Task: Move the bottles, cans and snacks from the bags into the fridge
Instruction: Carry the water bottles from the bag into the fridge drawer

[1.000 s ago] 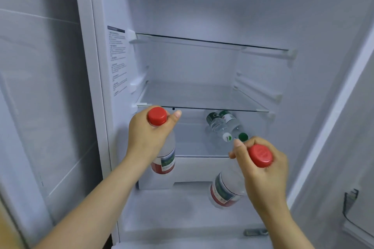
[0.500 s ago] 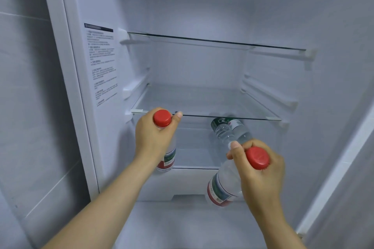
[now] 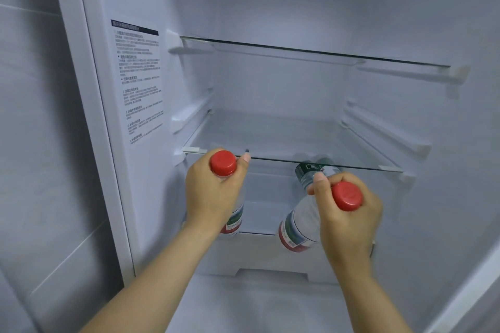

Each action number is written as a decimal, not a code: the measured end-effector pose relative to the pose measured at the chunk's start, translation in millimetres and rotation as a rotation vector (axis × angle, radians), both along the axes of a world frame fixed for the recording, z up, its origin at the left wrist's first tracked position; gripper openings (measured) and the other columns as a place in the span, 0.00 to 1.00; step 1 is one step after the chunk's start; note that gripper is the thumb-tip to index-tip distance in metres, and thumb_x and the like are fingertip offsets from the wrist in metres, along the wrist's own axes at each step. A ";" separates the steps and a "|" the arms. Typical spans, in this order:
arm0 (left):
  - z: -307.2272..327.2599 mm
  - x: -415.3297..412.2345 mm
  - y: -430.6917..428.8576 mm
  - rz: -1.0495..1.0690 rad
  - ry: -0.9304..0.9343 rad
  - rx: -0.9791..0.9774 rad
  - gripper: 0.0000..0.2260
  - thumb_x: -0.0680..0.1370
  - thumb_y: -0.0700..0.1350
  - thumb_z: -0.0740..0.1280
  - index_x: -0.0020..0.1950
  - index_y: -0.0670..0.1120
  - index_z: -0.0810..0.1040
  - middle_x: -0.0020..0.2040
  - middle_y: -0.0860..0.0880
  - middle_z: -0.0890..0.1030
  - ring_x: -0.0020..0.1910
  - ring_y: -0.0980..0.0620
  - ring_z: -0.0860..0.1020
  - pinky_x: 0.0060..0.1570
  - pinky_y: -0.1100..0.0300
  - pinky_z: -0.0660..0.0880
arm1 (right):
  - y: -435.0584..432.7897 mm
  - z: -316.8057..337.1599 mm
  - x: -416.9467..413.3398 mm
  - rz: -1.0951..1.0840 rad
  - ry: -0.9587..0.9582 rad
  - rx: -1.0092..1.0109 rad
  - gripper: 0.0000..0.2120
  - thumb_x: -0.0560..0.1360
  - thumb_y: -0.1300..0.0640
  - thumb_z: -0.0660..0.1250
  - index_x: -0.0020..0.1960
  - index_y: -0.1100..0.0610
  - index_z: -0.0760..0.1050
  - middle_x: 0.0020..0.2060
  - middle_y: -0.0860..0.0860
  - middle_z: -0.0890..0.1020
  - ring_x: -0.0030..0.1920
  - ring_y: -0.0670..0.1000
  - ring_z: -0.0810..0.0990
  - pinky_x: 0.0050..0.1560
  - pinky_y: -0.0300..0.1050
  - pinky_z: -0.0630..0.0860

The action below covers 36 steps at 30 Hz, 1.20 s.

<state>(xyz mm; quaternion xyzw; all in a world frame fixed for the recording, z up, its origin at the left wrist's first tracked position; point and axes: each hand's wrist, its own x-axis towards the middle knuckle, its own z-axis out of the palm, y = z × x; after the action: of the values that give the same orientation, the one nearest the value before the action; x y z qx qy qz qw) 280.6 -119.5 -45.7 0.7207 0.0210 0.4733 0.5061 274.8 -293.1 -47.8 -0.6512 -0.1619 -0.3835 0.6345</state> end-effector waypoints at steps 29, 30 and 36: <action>1.8 13.5 3.9 -0.003 0.013 -0.016 0.20 0.70 0.55 0.70 0.36 0.37 0.77 0.33 0.40 0.79 0.36 0.43 0.75 0.38 0.57 0.70 | -5.6 -127.2 65.6 0.064 0.207 -0.567 0.20 0.73 0.65 0.71 0.58 0.45 0.72 0.71 0.40 0.67 0.75 0.39 0.57 0.72 0.31 0.56; 1.9 13.5 4.0 -0.003 0.013 -0.016 0.19 0.71 0.54 0.71 0.36 0.37 0.77 0.33 0.40 0.79 0.36 0.43 0.75 0.38 0.59 0.70 | -6.5 -126.2 66.9 0.063 0.218 -0.586 0.21 0.73 0.64 0.71 0.60 0.45 0.72 0.71 0.39 0.66 0.75 0.39 0.57 0.72 0.33 0.57; 1.1 12.7 4.2 -0.016 0.014 -0.013 0.17 0.72 0.52 0.72 0.35 0.38 0.76 0.32 0.41 0.78 0.35 0.44 0.73 0.36 0.60 0.69 | -23.8 -120.0 56.8 0.205 0.364 -0.677 0.31 0.79 0.53 0.64 0.77 0.45 0.54 0.76 0.33 0.49 0.74 0.32 0.43 0.68 0.24 0.45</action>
<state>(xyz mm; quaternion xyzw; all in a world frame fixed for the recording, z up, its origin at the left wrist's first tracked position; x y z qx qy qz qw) 293.3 -115.3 -44.6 0.7208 0.0218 0.4641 0.5144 331.5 -316.9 -167.8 -0.8614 -0.2284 -0.1214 0.4372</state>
